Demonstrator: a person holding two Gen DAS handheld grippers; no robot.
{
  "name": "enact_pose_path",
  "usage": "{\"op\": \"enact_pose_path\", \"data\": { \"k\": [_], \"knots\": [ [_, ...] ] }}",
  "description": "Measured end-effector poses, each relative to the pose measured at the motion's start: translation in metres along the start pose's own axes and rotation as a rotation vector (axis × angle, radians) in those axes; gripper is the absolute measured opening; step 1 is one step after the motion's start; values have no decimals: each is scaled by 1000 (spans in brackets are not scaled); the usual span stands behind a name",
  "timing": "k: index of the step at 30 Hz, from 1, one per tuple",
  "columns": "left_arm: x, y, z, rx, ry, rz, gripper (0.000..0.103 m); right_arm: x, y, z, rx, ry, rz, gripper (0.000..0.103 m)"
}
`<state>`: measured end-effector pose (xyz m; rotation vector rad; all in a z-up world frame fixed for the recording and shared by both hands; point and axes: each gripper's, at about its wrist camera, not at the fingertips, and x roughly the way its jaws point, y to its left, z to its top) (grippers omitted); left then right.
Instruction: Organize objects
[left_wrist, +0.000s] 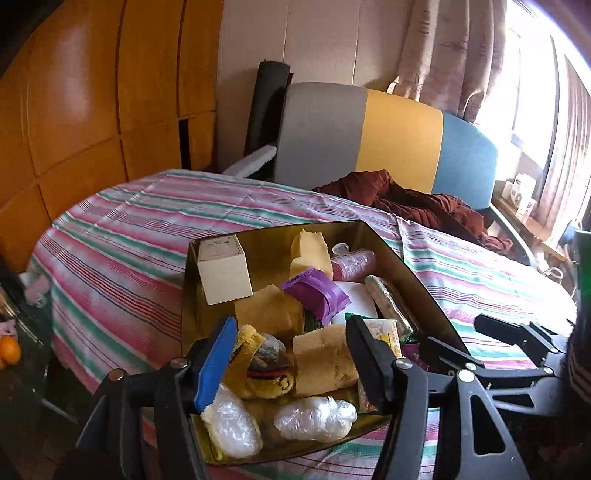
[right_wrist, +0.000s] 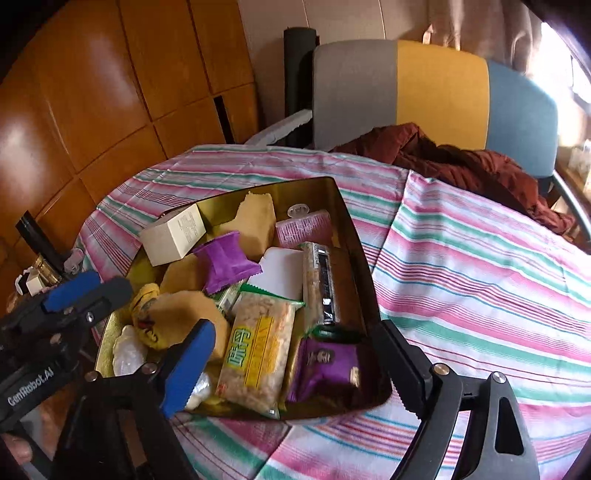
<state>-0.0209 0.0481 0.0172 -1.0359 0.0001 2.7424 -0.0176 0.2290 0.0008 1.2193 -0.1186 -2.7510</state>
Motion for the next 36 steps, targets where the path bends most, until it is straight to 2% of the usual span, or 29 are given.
{"op": "enact_pose_path", "data": {
  "k": [7,13,18,36],
  "knots": [
    [-12,-13,-10,21,-9,64,66,-21,1,-17,-6,-51,-32,90],
    [-15,-18,-16,21,11,168,66,-34,-8,-28,36,-86,-36,90],
    [-17,-12,-21,-19,6,164,66,-38,-10,-35,49,-89,-30,90],
    [-23,-19,-23,8,-25,129,66,-42,-1,-40,18,-93,-34,90]
  ]
}}
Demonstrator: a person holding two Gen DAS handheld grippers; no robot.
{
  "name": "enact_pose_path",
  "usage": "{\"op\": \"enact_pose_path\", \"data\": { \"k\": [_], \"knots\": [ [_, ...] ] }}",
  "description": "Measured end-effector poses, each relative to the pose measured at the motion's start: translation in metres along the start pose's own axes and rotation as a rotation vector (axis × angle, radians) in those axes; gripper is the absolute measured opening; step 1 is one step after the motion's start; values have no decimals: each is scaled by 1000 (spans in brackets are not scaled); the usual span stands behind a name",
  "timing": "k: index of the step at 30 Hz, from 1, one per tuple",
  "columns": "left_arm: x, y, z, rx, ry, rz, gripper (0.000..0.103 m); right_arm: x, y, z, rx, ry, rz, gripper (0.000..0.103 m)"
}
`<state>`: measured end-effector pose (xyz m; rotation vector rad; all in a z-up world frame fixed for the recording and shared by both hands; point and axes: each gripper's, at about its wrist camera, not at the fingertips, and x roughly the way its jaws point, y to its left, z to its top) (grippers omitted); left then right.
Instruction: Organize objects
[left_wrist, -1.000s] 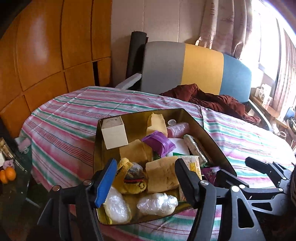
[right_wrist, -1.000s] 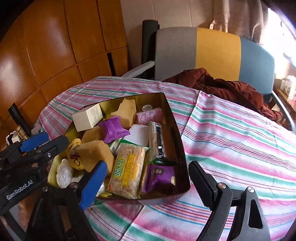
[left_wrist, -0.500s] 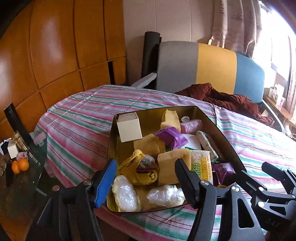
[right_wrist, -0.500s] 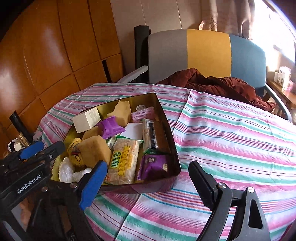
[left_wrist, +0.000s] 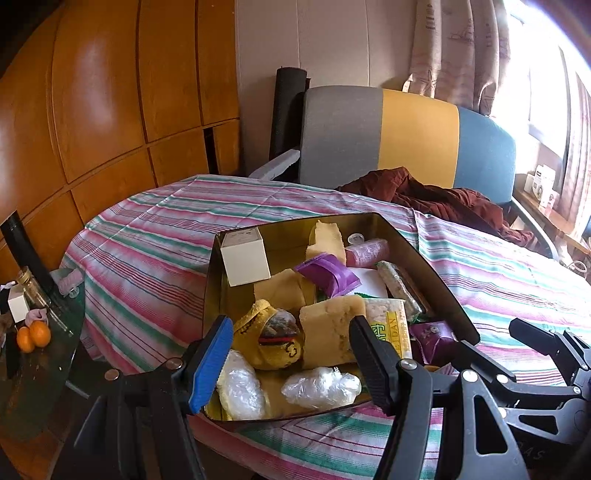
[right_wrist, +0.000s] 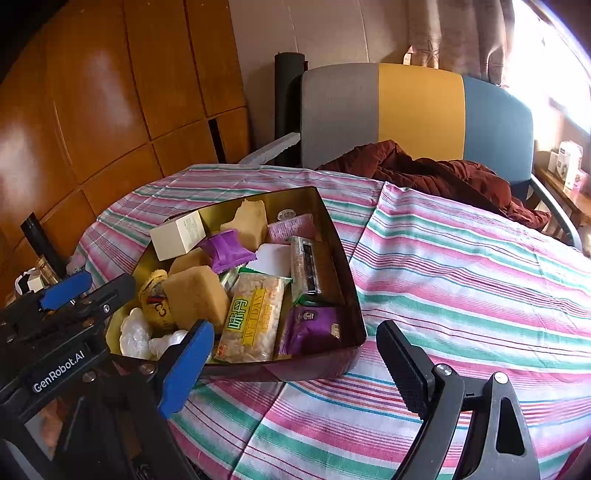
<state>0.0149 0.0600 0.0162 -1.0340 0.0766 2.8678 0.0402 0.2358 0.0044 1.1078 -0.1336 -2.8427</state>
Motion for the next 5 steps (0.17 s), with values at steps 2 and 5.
{"op": "enact_pose_path", "data": {
  "k": [2,5],
  "knots": [
    [1,0,0,-1,7,-1,66,0,0,-1,-1,0,1,90],
    [3,2,-1,-10,17,-4,66,0,1,0,-3,-4,2,90]
  ]
}}
